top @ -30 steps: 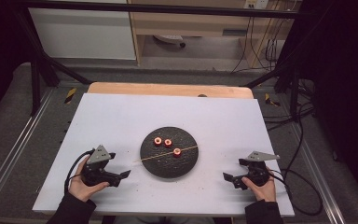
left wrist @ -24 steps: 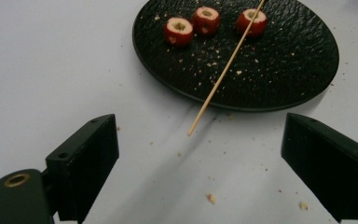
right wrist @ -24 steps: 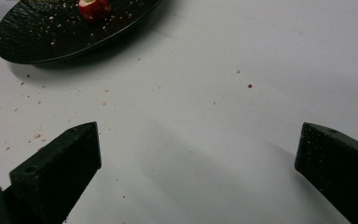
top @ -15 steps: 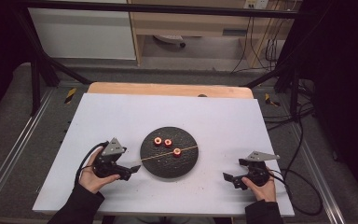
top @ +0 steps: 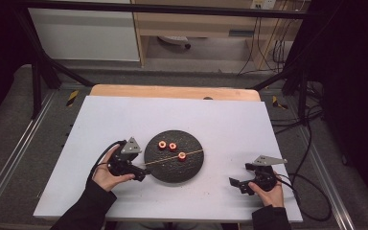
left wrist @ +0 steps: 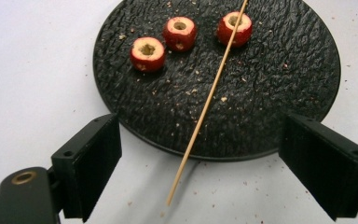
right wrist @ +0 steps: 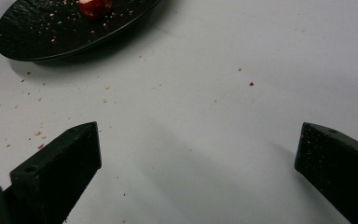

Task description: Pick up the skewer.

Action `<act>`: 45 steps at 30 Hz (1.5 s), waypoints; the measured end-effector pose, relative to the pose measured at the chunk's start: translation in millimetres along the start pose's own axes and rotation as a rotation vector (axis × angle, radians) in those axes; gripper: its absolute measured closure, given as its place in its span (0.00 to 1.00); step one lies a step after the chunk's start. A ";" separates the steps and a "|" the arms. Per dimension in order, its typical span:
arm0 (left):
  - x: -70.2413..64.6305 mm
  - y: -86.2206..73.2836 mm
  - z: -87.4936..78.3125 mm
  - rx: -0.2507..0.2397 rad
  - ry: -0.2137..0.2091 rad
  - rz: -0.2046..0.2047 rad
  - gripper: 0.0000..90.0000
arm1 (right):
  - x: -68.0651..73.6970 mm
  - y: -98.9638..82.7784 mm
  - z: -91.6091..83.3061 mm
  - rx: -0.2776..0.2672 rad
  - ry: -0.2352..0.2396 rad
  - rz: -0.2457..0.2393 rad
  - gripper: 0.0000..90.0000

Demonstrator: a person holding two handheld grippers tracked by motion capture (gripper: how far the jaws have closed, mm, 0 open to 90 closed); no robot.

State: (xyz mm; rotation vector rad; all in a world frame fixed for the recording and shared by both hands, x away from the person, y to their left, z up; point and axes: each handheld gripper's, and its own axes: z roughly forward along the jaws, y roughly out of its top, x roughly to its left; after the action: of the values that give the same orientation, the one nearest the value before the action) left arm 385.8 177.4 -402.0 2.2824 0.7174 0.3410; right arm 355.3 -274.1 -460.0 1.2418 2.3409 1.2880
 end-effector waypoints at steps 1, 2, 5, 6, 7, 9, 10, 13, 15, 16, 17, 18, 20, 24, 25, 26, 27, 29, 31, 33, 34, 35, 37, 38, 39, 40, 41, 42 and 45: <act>-0.4 1.2 1.8 0.004 0.000 0.004 0.14 | 0.1 0.0 0.0 0.001 0.000 0.000 0.01; -0.5 2.2 3.7 0.009 -0.002 0.006 0.14 | 0.0 -0.1 0.0 0.002 0.001 -0.001 0.01; -1.0 5.4 8.5 0.031 -0.005 0.020 0.15 | 0.2 0.0 0.2 0.003 0.001 0.002 0.01; -1.5 6.3 10.3 0.034 -0.006 0.023 0.16 | 0.2 0.0 0.2 0.003 0.001 0.002 0.01; -1.5 7.3 11.8 0.043 -0.009 0.029 0.17 | 0.0 0.0 0.2 0.003 0.001 -0.001 0.01; -1.5 9.2 14.8 0.057 -0.007 0.036 0.18 | 0.0 0.1 0.1 0.002 0.002 -0.001 0.01; -1.3 10.1 16.2 0.063 -0.006 0.039 0.19 | 0.0 0.0 0.1 0.003 0.002 -0.002 0.01; -1.2 12.9 19.9 0.074 -0.005 0.047 0.21 | 0.0 0.0 0.3 0.003 0.002 -0.002 0.01; -1.5 15.5 23.5 0.087 -0.004 0.057 0.25 | -0.1 0.0 0.3 0.003 0.003 -0.003 0.01; -1.5 15.5 23.5 0.087 -0.004 0.057 0.27 | 0.0 0.0 0.3 0.004 0.003 -0.001 0.01; -1.7 16.2 25.0 0.090 -0.003 0.060 0.28 | 0.0 0.0 0.3 0.004 0.003 -0.001 0.01; -1.6 17.0 26.2 0.099 -0.006 0.064 0.29 | 0.1 0.0 0.6 0.004 0.005 -0.001 0.01; -2.0 18.3 28.4 0.112 -0.009 0.070 0.31 | 0.2 0.1 0.4 0.008 0.005 0.000 0.01; -2.6 22.6 32.6 0.141 -0.021 0.089 0.38 | -0.1 0.1 0.5 0.010 0.005 -0.003 0.01; -2.6 22.6 32.6 0.141 -0.021 0.089 0.39 | -0.1 0.1 0.5 0.011 0.005 -0.002 0.01; -2.8 23.7 33.4 0.145 -0.024 0.093 0.39 | -0.1 0.1 0.5 0.011 0.005 -0.002 0.01; -2.8 24.8 34.2 0.150 -0.027 0.098 0.42 | 0.0 0.1 0.5 0.011 0.006 -0.002 0.01; -3.0 26.6 36.1 0.160 -0.030 0.106 0.45 | -0.1 0.1 0.3 0.009 0.007 -0.003 0.01; -3.5 28.1 38.1 0.172 -0.034 0.113 0.48 | -0.1 0.1 0.5 0.008 0.007 -0.003 0.01; -3.6 29.3 40.2 0.182 -0.035 0.114 0.50 | -0.3 0.1 0.4 0.010 0.006 -0.006 0.01; -3.3 29.8 41.3 0.187 -0.036 0.116 0.54 | 0.0 0.1 0.5 0.013 0.008 -0.002 0.01; -3.0 30.0 42.4 0.193 -0.036 0.117 0.54 | 0.0 0.1 0.5 0.013 0.008 -0.002 0.01; -2.3 30.0 44.5 0.202 -0.045 0.121 0.58 | 0.0 0.1 0.7 0.012 0.008 -0.002 0.01; -1.8 29.8 45.5 0.208 -0.048 0.121 0.60 | 0.0 0.1 0.5 0.013 0.009 -0.002 0.01; -1.3 29.5 46.4 0.211 -0.050 0.122 0.63 | -0.1 0.2 0.3 0.013 0.008 -0.002 0.01; -0.6 29.3 47.0 0.215 -0.051 0.122 0.63 | -0.1 0.2 0.3 0.013 0.008 -0.002 0.01; 0.0 29.1 47.5 0.215 -0.054 0.121 0.66 | -0.1 0.1 0.7 0.012 0.008 -0.002 0.01; 0.5 29.0 48.0 0.215 -0.055 0.119 0.68 | 0.2 0.0 0.7 0.013 0.009 0.000 0.01; 1.6 28.5 49.0 0.216 -0.061 0.120 0.72 | -0.1 0.0 0.8 0.013 0.008 -0.004 0.01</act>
State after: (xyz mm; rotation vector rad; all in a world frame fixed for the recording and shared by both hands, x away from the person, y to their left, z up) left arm 419.5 134.3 -417.0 2.5354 0.6125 0.2582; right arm 355.7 -273.6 -460.5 1.2372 2.3599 1.2809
